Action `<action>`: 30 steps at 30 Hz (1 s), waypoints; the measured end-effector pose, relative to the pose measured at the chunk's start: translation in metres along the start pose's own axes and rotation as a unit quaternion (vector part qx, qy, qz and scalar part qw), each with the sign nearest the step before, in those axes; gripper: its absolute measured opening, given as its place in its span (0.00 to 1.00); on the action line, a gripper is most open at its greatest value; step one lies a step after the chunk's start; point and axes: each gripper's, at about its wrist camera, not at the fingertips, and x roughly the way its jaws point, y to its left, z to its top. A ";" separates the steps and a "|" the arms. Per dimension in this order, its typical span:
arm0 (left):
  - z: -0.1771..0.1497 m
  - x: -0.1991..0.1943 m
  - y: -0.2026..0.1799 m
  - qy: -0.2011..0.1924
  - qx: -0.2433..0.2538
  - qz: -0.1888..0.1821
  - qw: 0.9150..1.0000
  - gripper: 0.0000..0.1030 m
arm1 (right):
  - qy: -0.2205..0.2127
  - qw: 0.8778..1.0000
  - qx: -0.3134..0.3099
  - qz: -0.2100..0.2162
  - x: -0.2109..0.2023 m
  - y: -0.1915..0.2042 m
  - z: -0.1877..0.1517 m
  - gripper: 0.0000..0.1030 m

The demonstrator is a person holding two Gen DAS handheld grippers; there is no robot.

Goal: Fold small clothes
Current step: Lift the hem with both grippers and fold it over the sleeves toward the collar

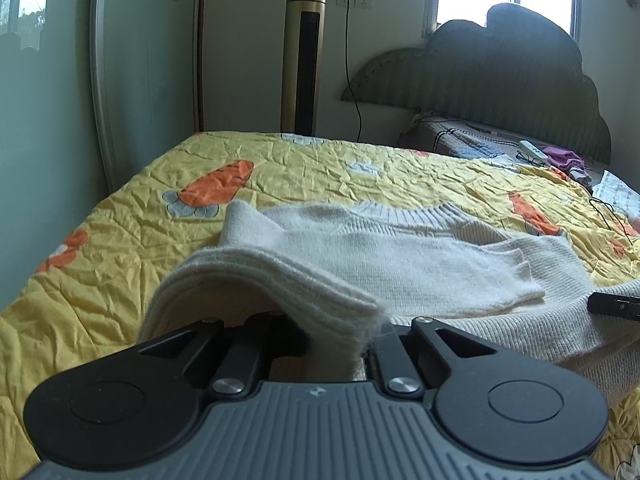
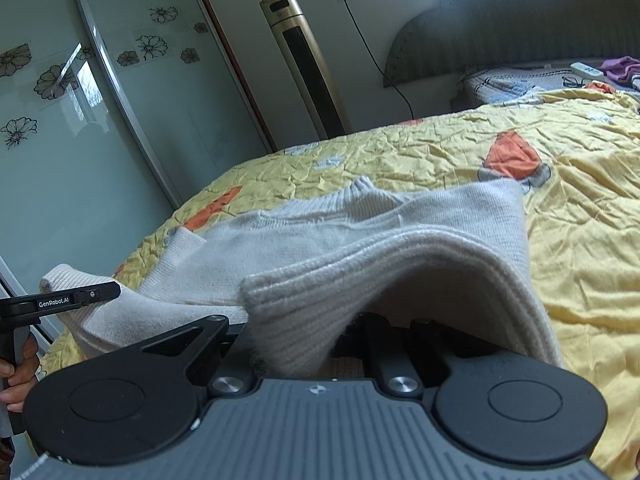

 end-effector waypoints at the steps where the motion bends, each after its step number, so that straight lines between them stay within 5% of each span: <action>1: 0.002 0.001 -0.001 -0.002 0.001 0.001 1.000 0.08 | -0.003 1.000 0.000 0.000 0.000 0.000 0.002 0.12; 14: 0.026 0.018 -0.007 -0.036 0.020 0.018 0.999 0.08 | -0.023 1.000 0.005 -0.010 0.023 -0.006 0.024 0.12; 30: 0.053 0.078 -0.011 -0.033 0.030 0.031 0.999 0.08 | -0.026 0.999 0.038 -0.023 0.077 -0.029 0.052 0.12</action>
